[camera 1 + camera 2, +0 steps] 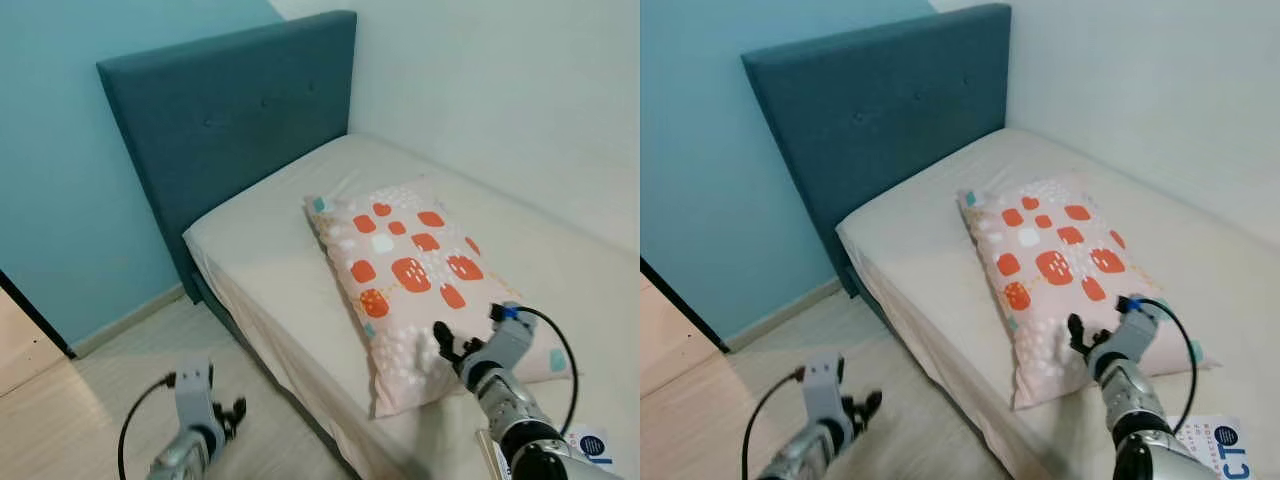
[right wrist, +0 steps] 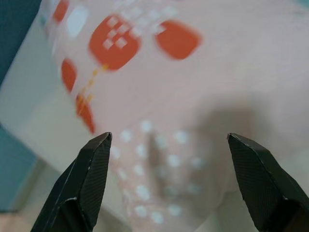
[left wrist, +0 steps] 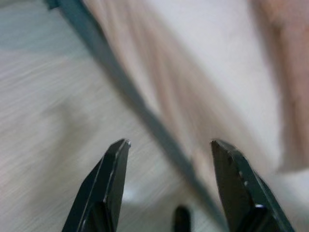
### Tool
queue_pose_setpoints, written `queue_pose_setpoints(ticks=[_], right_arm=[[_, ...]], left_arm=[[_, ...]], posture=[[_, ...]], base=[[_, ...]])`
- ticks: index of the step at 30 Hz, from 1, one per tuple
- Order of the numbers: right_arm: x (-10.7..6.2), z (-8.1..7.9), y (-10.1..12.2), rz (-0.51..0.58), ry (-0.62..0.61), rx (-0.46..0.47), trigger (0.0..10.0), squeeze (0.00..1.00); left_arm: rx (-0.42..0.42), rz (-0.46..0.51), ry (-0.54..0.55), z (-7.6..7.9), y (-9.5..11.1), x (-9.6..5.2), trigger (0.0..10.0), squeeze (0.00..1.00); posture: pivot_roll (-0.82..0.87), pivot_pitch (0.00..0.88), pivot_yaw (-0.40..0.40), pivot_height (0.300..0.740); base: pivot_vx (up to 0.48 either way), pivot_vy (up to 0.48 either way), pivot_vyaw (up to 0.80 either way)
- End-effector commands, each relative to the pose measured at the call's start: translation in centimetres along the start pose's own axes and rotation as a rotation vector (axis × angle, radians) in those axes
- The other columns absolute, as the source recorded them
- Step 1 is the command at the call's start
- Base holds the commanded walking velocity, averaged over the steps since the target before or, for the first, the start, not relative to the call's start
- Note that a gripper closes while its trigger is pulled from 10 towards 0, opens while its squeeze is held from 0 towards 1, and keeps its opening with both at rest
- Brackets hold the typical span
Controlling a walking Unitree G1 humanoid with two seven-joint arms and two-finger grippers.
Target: Clean up the room
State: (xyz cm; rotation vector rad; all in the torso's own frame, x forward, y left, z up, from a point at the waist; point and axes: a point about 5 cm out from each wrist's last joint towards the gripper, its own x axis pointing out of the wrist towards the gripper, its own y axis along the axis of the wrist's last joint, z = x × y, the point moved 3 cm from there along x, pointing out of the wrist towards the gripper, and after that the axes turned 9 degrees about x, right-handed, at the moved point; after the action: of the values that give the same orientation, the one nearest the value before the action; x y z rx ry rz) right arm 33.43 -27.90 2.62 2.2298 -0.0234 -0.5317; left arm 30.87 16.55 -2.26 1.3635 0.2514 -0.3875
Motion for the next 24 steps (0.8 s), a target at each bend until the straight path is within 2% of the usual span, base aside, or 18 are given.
queue_pose_setpoints(ticks=[1, 2, 4, 5, 7, 9, 10, 11, 12, 18, 22, 24], right_arm=[[-0.5, 2.1, 0.9, 0.047, -0.076, 0.102, 10.0, 0.00], [-0.5, 2.1, 0.9, 0.047, -0.076, 0.102, 10.0, 0.00], [-1.0, 3.7, 1.9, 0.092, -0.114, 0.183, 10.0, 0.00], [-1.0, 3.7, 1.9, 0.092, -0.114, 0.183, 10.0, 0.00], [-1.6, 4.9, 2.8, 0.137, -0.122, 0.253, 10.0, 0.00], [-1.6, 5.0, 2.9, 0.142, -0.120, 0.260, 10.0, 0.00], [-1.8, 5.4, 3.3, 0.167, -0.111, 0.305, 10.0, 0.00], [-1.8, 5.4, 3.3, 0.167, -0.111, 0.305, 10.0, 0.00], [-2.0, 5.6, 4.1, 0.204, -0.078, 0.371, 10.0, 0.00], [-1.9, 4.5, 6.6, 0.293, 0.032, 0.448, 10.0, 0.00], [-2.1, 4.3, 9.8, 0.398, 0.083, 0.519, 10.0, 0.00], [-2.3, 3.7, 11.5, 0.445, 0.161, 0.554, 10.0, 0.00]], left_arm=[[-0.051, 0.107, 0.018, -1.5, 2.4, 0.1, 10.0, 0.00], [-0.051, 0.107, 0.018, -1.5, 2.4, 0.1, 10.0, 0.00], [-0.081, 0.206, 0.018, -2.5, 5.0, 0.3, 10.0, 0.00], [-0.081, 0.206, 0.018, -2.5, 5.0, 0.3, 10.0, 0.00], [-0.075, 0.296, 0.007, -3.3, 7.2, 0.2, 10.0, 0.00], [-0.072, 0.307, 0.003, -3.3, 7.4, 0.2, 10.0, 0.00], [-0.071, 0.354, -0.002, -3.8, 8.4, -0.1, 10.0, 0.00], [-0.071, 0.354, -0.002, -3.8, 8.4, -0.1, 10.0, 0.00], [-0.059, 0.418, -0.010, -4.5, 9.8, -0.5, 10.0, 0.00], [-0.020, 0.494, -0.039, -5.0, 11.6, -1.2, 10.0, 0.00], [0.007, 0.560, -0.069, -5.0, 13.5, -1.7, 10.0, 0.00], [0.024, 0.593, -0.088, -4.9, 14.6, -2.0, 10.0, 0.00]], posture=[[-0.06, 0.132, 0.006, 0.676], [-0.06, 0.132, 0.006, 0.676], [-0.05, 0.165, 0.015, 0.661], [-0.05, 0.165, 0.015, 0.661], [-0.04, 0.198, 0.024, 0.646], [-0.04, 0.198, 0.024, 0.641], [-0.02, 0.258, 0.038, 0.631], [-0.02, 0.258, 0.038, 0.631], [-0.01, 0.290, 0.049, 0.621], [0.02, 0.356, 0.066, 0.596], [0.07, 0.415, 0.092, 0.576], [0.10, 0.428, 0.104, 0.566]], base=[[0.000, 0.000, 0.00], [0.000, 0.000, 0.00], [0.000, 0.000, 0.00], [0.000, 0.000, 0.00], [0.000, 0.000, 0.00], [0.000, 0.000, 0.00], [0.000, 0.000, 0.00], [0.000, 0.000, 0.00], [0.000, 0.000, 0.00], [0.000, 0.000, 0.00], [0.000, 0.000, 0.00], [0.000, 0.000, 0.00]])
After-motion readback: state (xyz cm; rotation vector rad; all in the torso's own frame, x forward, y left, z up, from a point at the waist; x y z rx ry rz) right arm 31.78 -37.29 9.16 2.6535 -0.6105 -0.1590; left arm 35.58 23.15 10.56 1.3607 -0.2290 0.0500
